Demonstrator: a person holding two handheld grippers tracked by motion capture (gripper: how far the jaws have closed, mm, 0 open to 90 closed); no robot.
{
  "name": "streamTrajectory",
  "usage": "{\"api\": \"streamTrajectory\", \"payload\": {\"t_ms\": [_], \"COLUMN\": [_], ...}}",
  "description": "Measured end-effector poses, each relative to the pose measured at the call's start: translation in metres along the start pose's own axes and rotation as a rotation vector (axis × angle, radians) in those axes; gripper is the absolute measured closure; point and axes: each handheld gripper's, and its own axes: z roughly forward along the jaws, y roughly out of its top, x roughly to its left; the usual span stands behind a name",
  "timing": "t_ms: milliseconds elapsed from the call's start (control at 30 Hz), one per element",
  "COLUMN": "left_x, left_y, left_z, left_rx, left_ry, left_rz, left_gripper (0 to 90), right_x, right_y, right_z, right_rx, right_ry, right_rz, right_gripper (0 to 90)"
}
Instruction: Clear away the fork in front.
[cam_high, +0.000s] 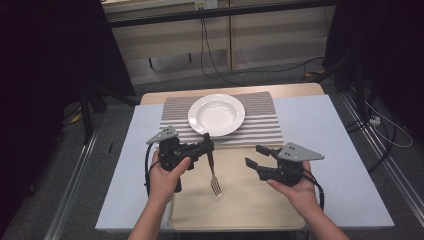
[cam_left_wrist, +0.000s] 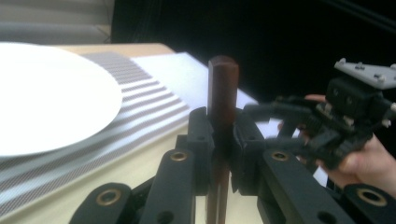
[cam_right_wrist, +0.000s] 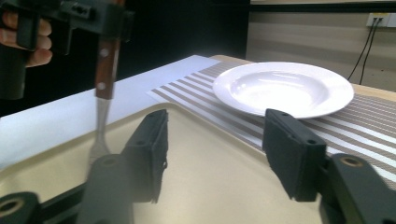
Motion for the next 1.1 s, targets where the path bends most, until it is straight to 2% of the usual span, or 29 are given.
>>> {"api": "streamTrajectory", "payload": {"t_ms": [267,467,533,600,700,800,1100], "left_x": [0.014,0.024,0.027,0.031,0.036,0.041,0.051], "left_y": [-0.007,-0.013,-0.015,-0.017,-0.020,-0.025,-0.047], "left_z": [-0.016,-0.021,-0.022,-0.022,-0.020,-0.016,-0.006], "left_rx": [0.040,0.070,0.066,0.062,0.072,0.078,0.118], "left_ry": [0.020,0.018,0.008,0.016,0.049,0.061,0.107], "left_rz": [-0.030,-0.055,-0.077,-0.083,-0.057,-0.032,-0.001], "left_gripper": [80.5,80.5,80.6,80.5,79.1,77.2,70.9], "right_x": [-0.008,-0.013,-0.015,-0.016,-0.017,-0.019,-0.021], "right_y": [-0.006,-0.010,-0.012,-0.013,-0.015,-0.019,-0.021], "right_z": [-0.008,-0.015,-0.018,-0.021,-0.024,-0.029,-0.032], "right_rx": [0.014,0.028,0.031,0.039,0.051,0.046,0.020], "right_ry": [-0.030,-0.042,-0.044,-0.054,-0.068,-0.074,-0.083], "right_rz": [0.011,0.018,0.026,0.024,0.026,0.039,0.064], "right_gripper": [27.6,25.9,25.5,24.8,22.8,21.8,20.3]}}
